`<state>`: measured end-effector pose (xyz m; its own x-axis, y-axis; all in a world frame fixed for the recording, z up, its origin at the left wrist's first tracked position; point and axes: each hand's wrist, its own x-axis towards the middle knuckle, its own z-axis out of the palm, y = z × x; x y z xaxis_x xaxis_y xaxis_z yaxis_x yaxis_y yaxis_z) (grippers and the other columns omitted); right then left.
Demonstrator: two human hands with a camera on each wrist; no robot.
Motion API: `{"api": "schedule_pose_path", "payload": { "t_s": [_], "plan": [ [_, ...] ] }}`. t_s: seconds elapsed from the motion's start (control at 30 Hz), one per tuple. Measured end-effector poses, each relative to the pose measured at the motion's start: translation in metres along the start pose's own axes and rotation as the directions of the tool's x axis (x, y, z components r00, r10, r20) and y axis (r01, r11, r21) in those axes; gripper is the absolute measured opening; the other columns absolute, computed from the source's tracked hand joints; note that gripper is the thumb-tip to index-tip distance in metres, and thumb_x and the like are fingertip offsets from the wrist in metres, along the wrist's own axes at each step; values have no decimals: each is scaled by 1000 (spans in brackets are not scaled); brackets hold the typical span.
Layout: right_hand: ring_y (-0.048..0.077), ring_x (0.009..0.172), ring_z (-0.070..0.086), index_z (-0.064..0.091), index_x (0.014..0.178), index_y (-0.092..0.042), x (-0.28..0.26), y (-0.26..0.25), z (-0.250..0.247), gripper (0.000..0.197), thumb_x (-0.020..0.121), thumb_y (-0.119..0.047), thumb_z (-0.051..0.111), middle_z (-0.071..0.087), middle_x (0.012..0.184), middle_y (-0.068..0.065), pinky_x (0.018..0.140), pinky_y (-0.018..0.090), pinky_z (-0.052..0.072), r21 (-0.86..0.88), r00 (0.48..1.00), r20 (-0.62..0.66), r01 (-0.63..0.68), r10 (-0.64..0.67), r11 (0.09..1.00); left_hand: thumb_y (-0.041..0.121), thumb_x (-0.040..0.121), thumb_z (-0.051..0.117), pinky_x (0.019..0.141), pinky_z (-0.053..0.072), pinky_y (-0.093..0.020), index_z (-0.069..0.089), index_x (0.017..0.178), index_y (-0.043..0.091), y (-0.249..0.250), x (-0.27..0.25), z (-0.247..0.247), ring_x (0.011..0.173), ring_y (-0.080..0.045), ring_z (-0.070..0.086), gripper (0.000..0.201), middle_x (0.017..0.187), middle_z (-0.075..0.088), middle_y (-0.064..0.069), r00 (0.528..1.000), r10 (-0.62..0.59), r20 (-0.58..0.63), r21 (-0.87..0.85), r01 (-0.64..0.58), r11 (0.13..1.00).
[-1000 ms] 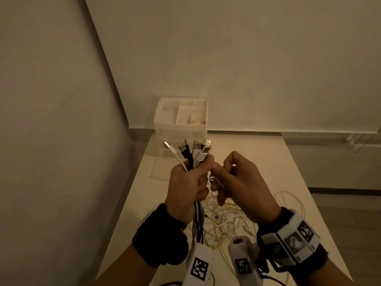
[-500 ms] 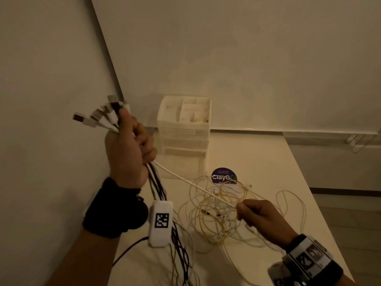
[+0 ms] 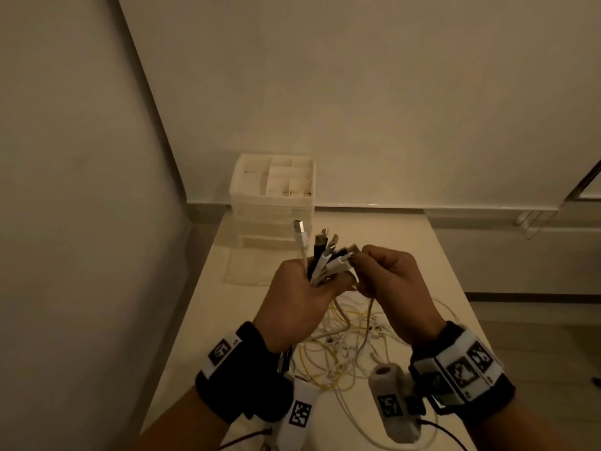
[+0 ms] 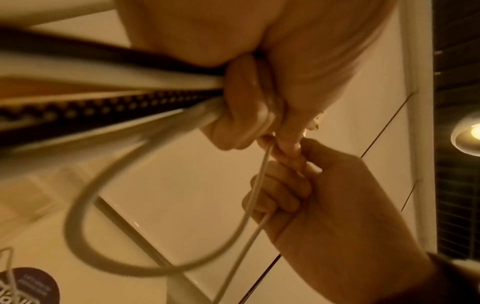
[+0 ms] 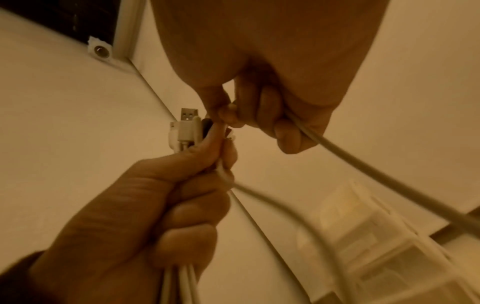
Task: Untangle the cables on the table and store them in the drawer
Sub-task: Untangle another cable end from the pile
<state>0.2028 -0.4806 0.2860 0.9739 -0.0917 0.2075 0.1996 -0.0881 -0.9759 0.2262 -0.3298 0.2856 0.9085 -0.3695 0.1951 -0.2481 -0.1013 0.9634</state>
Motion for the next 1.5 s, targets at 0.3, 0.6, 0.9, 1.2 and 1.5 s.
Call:
{"api": "schedule_pose_path", "payload": {
  "t_s": [0.3, 0.6, 0.9, 1.2, 1.5],
  "plan": [
    [18, 53, 32, 61, 66, -4, -35, 49, -38, 45, 94, -37, 52, 36, 54, 4, 55, 35, 29, -147, 980, 75, -173, 185, 974, 15, 93, 61, 39, 23, -14, 53, 65, 15, 2, 34, -67, 31, -8, 21, 29, 43, 31, 6, 859, -96, -503, -319, -81, 944],
    [17, 54, 30, 55, 53, -14, -26, 62, -48, 43, 93, -29, 61, 35, 54, 7, 54, 28, 30, -260, 979, -136, -184, 152, 948, 21, 91, 66, 41, 27, -20, 56, 67, 15, -17, 28, -86, 32, -12, 23, 27, 42, 34, 9, 780, -81, -620, -197, -55, 979],
    [18, 53, 36, 50, 53, -1, -10, 7, -32, 42, 91, -14, 59, 43, 49, 2, 56, 37, 34, -151, 993, -115, -58, 41, 987, 34, 71, 80, 51, 40, -5, 64, 71, 29, 15, -4, -37, 49, 8, 54, 16, 56, 62, 19, 892, 131, -432, 253, -20, 967],
    [12, 48, 29, 55, 66, 6, -16, -14, -8, 42, 90, -27, 49, 38, 53, 7, 51, 29, 24, 143, 987, 139, -102, 82, 984, 18, 85, 72, 69, 50, -16, 73, 97, 30, 0, -6, -4, 76, 2, 66, 17, 77, 70, 19, 992, 124, -21, 193, -118, 974],
    [16, 52, 27, 64, 76, -3, -91, 35, -28, 44, 78, -47, 59, 33, 57, 5, 51, 28, 23, -1, 937, 156, -318, 314, 948, 14, 90, 64, 42, 29, -32, 64, 72, 19, 0, -3, -47, 34, -16, 38, 18, 41, 39, 6, 940, 8, -342, -5, -11, 1000]
  ]
}}
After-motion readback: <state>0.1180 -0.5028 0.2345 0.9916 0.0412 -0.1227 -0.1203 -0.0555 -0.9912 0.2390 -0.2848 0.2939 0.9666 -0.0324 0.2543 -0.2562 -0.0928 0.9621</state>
